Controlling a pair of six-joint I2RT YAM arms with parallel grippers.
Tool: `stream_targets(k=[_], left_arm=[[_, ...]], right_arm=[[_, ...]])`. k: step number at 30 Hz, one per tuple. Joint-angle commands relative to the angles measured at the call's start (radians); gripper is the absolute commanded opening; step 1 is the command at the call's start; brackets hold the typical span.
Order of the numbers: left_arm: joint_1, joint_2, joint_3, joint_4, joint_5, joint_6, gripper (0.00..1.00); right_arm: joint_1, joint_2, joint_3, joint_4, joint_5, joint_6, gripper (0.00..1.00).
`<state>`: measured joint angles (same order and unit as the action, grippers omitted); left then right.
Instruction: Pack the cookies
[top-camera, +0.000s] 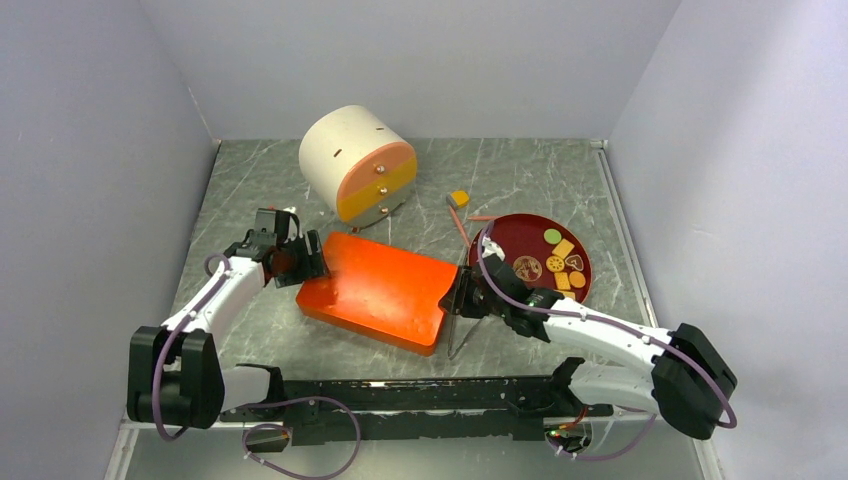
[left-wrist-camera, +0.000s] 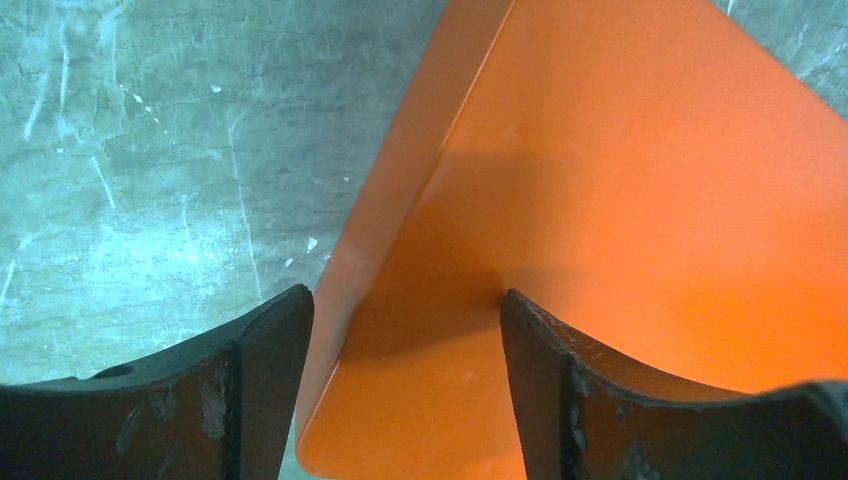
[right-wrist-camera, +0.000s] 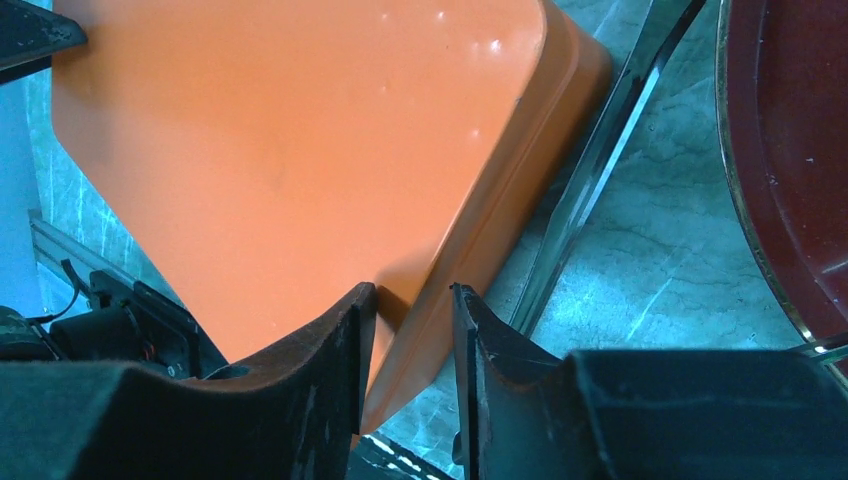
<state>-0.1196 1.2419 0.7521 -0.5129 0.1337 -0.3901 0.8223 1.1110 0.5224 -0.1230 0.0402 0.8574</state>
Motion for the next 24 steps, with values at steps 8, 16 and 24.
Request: stream_targets(k=[8,16,24], left_arm=[[-0.003,-0.006,0.013,0.007,-0.026,-0.01,0.73],[-0.003,-0.026,0.01,-0.008,-0.068,-0.018,0.73],[-0.003,-0.035,0.016,-0.027,-0.131,-0.023,0.74]], right_arm=[[-0.015,0.138,-0.05,0.012,0.002,-0.048,0.31],[-0.031,0.287,-0.028,0.214,-0.066,-0.108,0.23],[-0.098,0.36,0.087,0.217,-0.101,-0.189,0.28]])
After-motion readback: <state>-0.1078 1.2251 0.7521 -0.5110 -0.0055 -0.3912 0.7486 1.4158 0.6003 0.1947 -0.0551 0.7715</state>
